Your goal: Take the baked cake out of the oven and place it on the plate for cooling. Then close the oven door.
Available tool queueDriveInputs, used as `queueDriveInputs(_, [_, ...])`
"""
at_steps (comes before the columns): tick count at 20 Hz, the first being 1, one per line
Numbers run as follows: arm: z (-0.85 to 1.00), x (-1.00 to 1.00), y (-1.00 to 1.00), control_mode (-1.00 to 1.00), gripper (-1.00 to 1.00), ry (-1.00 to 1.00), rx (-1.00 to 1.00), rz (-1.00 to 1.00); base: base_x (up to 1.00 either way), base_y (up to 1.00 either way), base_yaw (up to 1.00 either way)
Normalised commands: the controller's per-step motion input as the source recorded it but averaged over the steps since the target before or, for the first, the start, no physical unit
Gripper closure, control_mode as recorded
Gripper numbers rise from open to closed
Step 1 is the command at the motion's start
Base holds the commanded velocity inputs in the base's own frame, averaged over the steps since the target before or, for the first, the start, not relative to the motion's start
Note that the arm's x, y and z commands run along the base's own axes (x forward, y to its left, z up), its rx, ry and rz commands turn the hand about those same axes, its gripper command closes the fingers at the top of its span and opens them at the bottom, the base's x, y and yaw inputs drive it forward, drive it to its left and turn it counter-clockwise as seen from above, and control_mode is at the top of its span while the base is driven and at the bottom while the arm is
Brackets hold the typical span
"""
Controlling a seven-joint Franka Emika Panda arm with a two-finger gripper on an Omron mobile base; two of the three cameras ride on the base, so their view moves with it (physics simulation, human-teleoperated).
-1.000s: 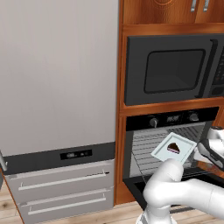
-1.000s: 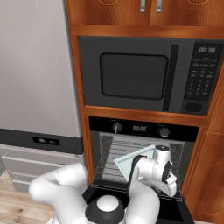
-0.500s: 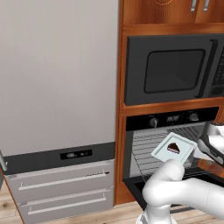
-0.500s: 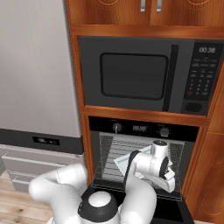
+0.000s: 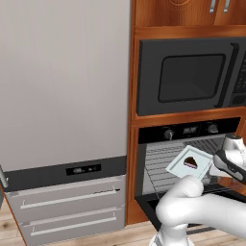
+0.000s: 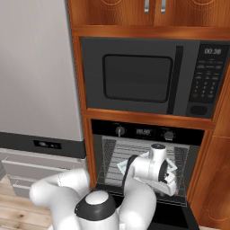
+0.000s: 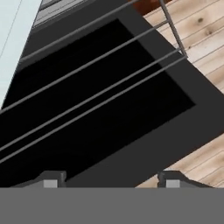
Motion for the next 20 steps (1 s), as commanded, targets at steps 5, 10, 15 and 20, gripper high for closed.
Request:
queueDriveInputs(5, [0.00,-0.01,0.00,-1.00,-1.00,-0.11,0.02,0.14,0.00,0.00,0.00])
queueDriveInputs(10, [0.00,-0.03,0.00,-1.00,-1.00,-0.12,0.02,0.27,0.00,0.00,0.00])
queueDriveInputs(15, [0.01,0.00,0.01,-1.00,-1.00,-0.07,0.01,0.29,0.00,0.00,0.00])
queueDriveInputs(20, [0.11,0.00,0.03,-1.00,-1.00,-0.01,0.00,0.26,0.00,0.00,0.00])
